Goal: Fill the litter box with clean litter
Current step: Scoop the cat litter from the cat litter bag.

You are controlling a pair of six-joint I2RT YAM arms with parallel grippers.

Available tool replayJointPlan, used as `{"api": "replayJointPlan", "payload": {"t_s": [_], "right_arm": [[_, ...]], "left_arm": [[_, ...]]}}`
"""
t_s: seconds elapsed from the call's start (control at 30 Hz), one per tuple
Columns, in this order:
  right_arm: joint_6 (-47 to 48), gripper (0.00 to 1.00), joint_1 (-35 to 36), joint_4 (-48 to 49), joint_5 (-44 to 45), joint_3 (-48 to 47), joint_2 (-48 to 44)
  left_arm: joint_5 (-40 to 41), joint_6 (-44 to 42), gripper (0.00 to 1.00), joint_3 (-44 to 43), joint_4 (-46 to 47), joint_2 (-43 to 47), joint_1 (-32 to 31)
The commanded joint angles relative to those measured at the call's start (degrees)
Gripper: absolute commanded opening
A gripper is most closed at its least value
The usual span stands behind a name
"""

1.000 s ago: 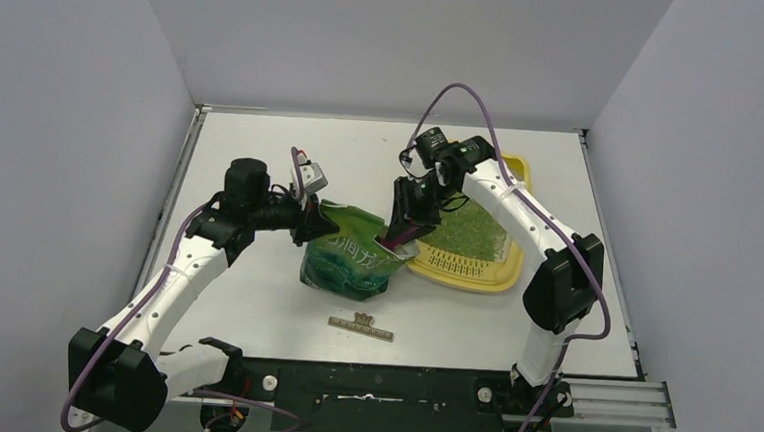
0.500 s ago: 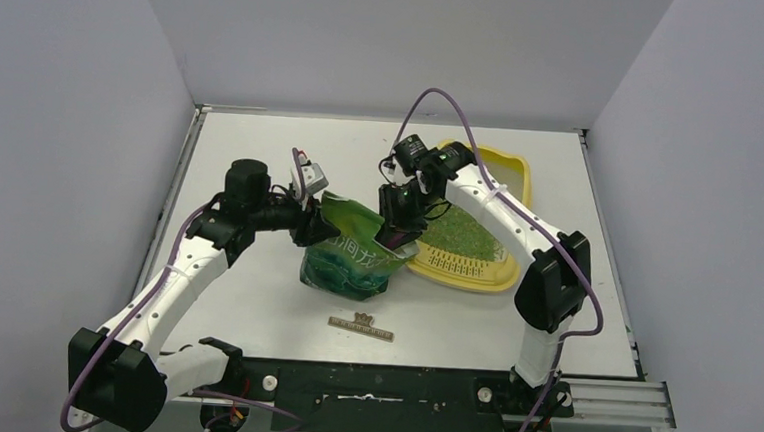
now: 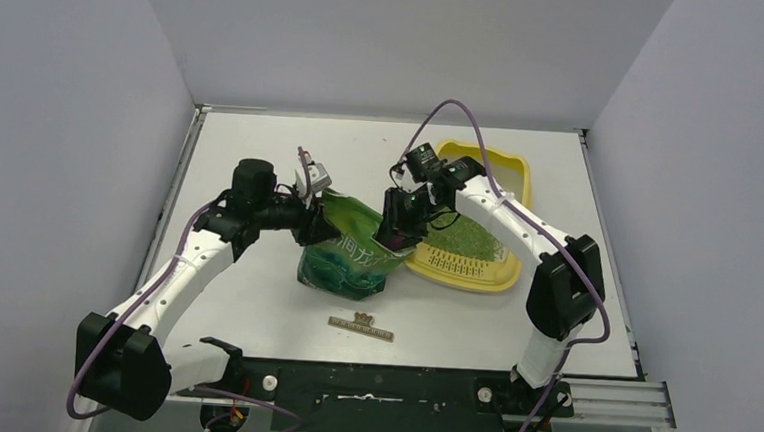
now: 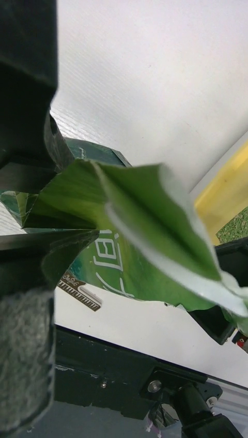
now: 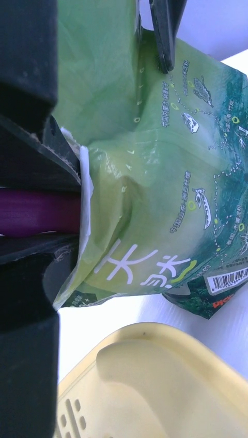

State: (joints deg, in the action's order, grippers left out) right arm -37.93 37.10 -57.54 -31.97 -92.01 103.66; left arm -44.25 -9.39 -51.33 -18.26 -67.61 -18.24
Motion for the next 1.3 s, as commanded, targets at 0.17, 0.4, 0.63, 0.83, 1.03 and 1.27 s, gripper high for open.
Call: {"api": "replayJointPlan", "payload": {"t_s": [0.17,0.4,0.63,0.83,1.03,1.27], "right_arm": [[-5.5,0.00,-0.8,23.7,-7.4,10.5,-2.3],[-13.7,0.00,-2.7,39.5,-16.2,17.4,-6.2],[-9.5,0.00,-4.6,31.9,-16.9,14.9,-8.7],[-7.6,0.00,-7.7,27.2,-17.2,14.7,-12.3],[-2.9,0.00,-8.3,18.1,-16.0,11.6,-13.5],[0.4,0.00,-5.0,12.4,-14.8,9.2,-11.9]], "left_arm": [[-3.4,0.5,0.06,-4.0,-1.4,-2.7,-0.2],[-4.0,-0.4,0.00,-4.6,-3.0,-2.9,-0.4],[-5.4,-0.2,0.00,-4.0,-1.7,-1.7,-0.6],[-10.9,2.8,0.00,-1.4,5.3,-0.2,-1.1],[-9.9,4.5,0.00,0.3,9.1,1.2,-1.2],[-5.0,3.3,0.04,0.1,7.2,2.3,-1.1]]}}
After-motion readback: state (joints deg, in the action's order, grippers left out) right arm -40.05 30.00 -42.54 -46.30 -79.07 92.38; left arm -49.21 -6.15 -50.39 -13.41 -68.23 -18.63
